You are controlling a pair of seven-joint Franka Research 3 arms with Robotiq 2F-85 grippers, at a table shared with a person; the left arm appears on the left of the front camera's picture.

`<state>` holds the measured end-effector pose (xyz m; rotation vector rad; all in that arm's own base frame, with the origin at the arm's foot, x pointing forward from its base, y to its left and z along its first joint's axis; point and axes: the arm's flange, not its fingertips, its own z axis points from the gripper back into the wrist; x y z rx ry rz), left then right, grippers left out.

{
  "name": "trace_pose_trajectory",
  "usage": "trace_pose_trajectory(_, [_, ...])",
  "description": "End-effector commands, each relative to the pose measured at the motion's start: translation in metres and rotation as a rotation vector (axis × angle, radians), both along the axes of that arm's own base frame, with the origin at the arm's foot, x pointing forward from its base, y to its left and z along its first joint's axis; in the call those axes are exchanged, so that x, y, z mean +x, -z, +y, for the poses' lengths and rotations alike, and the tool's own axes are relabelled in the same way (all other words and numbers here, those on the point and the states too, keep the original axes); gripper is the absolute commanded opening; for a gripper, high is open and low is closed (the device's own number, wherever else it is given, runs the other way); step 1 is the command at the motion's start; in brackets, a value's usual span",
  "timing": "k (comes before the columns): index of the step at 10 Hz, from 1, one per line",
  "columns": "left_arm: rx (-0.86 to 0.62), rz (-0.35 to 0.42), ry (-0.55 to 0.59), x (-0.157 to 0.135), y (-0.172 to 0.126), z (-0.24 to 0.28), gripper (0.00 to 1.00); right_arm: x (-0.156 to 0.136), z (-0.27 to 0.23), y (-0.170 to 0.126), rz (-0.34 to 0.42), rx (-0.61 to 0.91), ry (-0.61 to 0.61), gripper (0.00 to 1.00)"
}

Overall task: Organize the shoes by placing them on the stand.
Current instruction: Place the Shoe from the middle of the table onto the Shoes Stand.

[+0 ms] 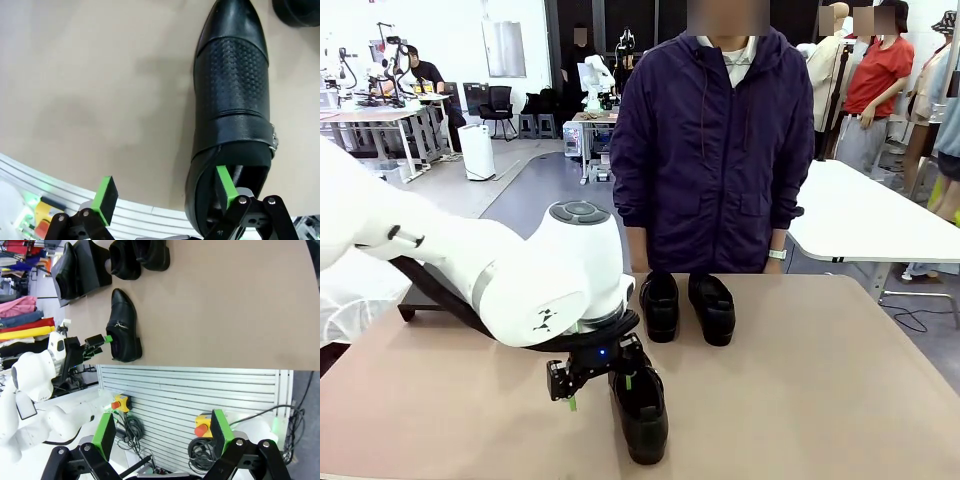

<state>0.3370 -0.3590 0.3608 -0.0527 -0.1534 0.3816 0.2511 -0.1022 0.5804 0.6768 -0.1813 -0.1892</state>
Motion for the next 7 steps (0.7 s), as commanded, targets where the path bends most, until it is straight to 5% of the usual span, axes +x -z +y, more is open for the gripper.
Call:
trace_pose_trajectory(1, [-0.015,0.003,-0.021,0.01,0.011,-0.012,1.0,0.001,-0.002,-0.001,-0.019,0.029,-0.023,1.0])
trace_pose_trajectory(3, [-0.002,0.024,-0.017,0.013,0.02,-0.014,1.0,0.001,-0.002,-0.001,-0.019,0.029,-0.023,1.0])
trace_pose_trajectory(4, [-0.002,0.025,-0.02,0.013,0.022,-0.015,0.9,0.001,-0.002,-0.001,-0.019,0.029,-0.023,1.0])
trace_pose_trajectory(5, [0.0,0.014,-0.017,0.012,0.023,-0.015,0.32,0.001,-0.002,-0.001,-0.019,0.029,-0.023,1.0])
trace_pose_trajectory(6, [0.002,0.018,-0.016,0.012,0.024,-0.016,0.0,0.001,-0.002,-0.001,-0.019,0.029,-0.023,1.0])
trace_pose_trajectory(7, [0.003,0.017,-0.015,0.012,0.024,-0.016,0.0,0.001,-0.002,-0.001,-0.019,0.029,-0.023,1.0])
